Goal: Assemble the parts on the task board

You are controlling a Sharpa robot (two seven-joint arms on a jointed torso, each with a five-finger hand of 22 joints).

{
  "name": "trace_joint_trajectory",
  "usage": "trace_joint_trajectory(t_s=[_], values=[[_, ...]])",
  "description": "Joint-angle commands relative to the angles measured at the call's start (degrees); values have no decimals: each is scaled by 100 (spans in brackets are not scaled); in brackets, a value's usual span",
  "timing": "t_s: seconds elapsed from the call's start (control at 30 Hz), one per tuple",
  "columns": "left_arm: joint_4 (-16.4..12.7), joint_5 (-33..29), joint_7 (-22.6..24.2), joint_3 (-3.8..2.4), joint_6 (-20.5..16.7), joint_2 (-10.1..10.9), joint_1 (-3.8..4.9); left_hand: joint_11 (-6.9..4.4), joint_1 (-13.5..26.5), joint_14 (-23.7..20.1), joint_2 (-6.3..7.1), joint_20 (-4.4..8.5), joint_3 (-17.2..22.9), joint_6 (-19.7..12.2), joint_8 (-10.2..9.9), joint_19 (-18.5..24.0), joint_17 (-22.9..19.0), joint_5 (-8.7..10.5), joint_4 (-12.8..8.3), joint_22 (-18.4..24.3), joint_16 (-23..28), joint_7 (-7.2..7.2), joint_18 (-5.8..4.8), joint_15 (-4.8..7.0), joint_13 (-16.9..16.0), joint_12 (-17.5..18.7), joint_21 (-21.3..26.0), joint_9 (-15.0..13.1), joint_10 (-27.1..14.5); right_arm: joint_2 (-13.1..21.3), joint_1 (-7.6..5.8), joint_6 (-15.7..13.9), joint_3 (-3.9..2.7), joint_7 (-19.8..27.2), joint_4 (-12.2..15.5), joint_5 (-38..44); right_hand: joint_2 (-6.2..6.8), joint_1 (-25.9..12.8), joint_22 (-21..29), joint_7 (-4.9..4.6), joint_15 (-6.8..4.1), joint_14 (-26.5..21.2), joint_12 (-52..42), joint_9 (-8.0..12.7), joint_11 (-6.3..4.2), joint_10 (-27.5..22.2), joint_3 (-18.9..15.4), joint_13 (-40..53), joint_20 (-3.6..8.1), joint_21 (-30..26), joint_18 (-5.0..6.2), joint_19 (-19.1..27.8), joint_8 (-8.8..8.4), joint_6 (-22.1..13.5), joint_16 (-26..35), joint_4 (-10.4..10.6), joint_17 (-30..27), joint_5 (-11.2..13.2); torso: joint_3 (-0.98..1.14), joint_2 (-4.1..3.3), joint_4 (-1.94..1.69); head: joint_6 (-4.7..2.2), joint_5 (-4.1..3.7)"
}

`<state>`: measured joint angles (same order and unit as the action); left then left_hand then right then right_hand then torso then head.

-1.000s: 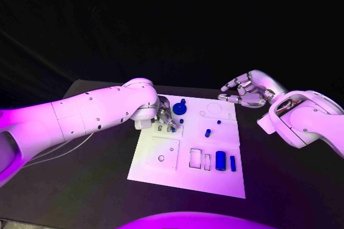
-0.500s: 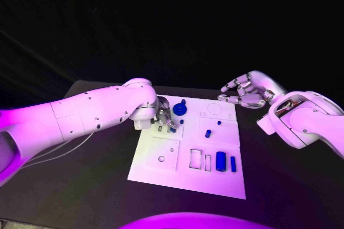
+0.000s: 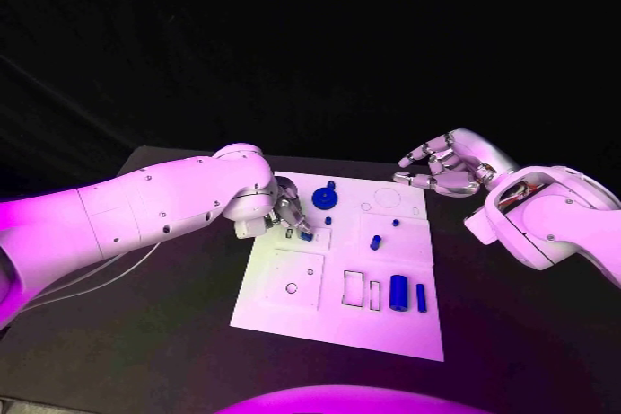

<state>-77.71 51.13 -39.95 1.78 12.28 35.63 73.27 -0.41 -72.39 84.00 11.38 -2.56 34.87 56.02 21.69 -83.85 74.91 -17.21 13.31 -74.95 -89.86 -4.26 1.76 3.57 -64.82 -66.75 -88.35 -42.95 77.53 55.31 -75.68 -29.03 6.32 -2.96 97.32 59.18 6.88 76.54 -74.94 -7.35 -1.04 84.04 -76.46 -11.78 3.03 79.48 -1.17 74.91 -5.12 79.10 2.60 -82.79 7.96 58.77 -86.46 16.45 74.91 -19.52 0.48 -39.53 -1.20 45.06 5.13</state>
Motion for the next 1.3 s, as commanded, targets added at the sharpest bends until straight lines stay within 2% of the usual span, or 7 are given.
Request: trace_joint_trajectory(t_s=[0.03, 0.23, 0.43, 0.73, 1.3], values=[[-90, -290, 103, -2, -456, 66, -1, -9, 67, 600, -3, -18, 905, 89, 23, -379, 1509, -166, -949, -1196, -14, 28, -101, 8, -50, -49, -38, -29, 66, 3, 1, 53, -1, 19, 5, 60, -60, 11, -760, 6, -23, 432, 6, -5, -35, -5, -29, 136, 6, -36, 37, 28, 30, -29, 14, -11, 872, -41, -1, 3, -3, -6, -1], [-279, -286, 218, 0, -830, 224, -11, -30, 147, 600, 51, 2, 993, 170, 33, -396, 1509, -465, -1079, -1222, -14, 48, -106, 27, -113, -100, -50, -87, 125, 15, 1, 42, -1, 20, 5, 60, -61, 10, -760, 6, -23, 432, 7, -5, -35, -5, -30, 135, 6, -35, 37, 28, 30, -30, 14, -10, 872, -41, -4, 0, -3, -17, 3], [-434, 99, 341, 1, -1026, 321, -36, -42, 183, 600, 93, 16, 1037, 220, 32, -409, 1509, -607, -1162, -1241, -14, 59, -110, 37, -142, -118, -58, -119, 155, 23, 1, 39, -1, 21, 8, 60, -62, 5, -762, 6, -23, 432, 4, -6, -35, -3, -32, 138, 6, -33, 36, 26, 32, -31, 15, -7, 871, -43, -4, 0, -2, -17, -4], [-512, 660, 326, 13, -863, 319, -78, -47, 180, 600, 115, 22, 1054, 243, 31, -416, 1509, -649, -1206, -1250, -14, 63, -112, 41, -137, -109, -62, -131, 159, 27, 1, 42, -1, 17, 12, 60, -62, 5, -762, 6, -23, 432, 4, -6, -35, -3, -32, 138, 6, -33, 36, 26, 32, -31, 15, -7, 871, -43, 1, -8, 3, 11, 11], [-410, 883, 195, 30, -532, 230, -134, -51, 201, 600, 161, 38, 1102, 296, 19, -425, 1509, -847, -1294, -1265, -14, 66, -116, 47, -127, -84, -68, -162, 167, 17, 2, 33, 0, 18, 7, 60, -64, -1, -767, 5, -23, 432, 4, -6, -34, -2, -36, 138, 7, -26, 34, 20, 33, -33, 16, -4, 870, -46, 0, -6, 6, 61, 29]])
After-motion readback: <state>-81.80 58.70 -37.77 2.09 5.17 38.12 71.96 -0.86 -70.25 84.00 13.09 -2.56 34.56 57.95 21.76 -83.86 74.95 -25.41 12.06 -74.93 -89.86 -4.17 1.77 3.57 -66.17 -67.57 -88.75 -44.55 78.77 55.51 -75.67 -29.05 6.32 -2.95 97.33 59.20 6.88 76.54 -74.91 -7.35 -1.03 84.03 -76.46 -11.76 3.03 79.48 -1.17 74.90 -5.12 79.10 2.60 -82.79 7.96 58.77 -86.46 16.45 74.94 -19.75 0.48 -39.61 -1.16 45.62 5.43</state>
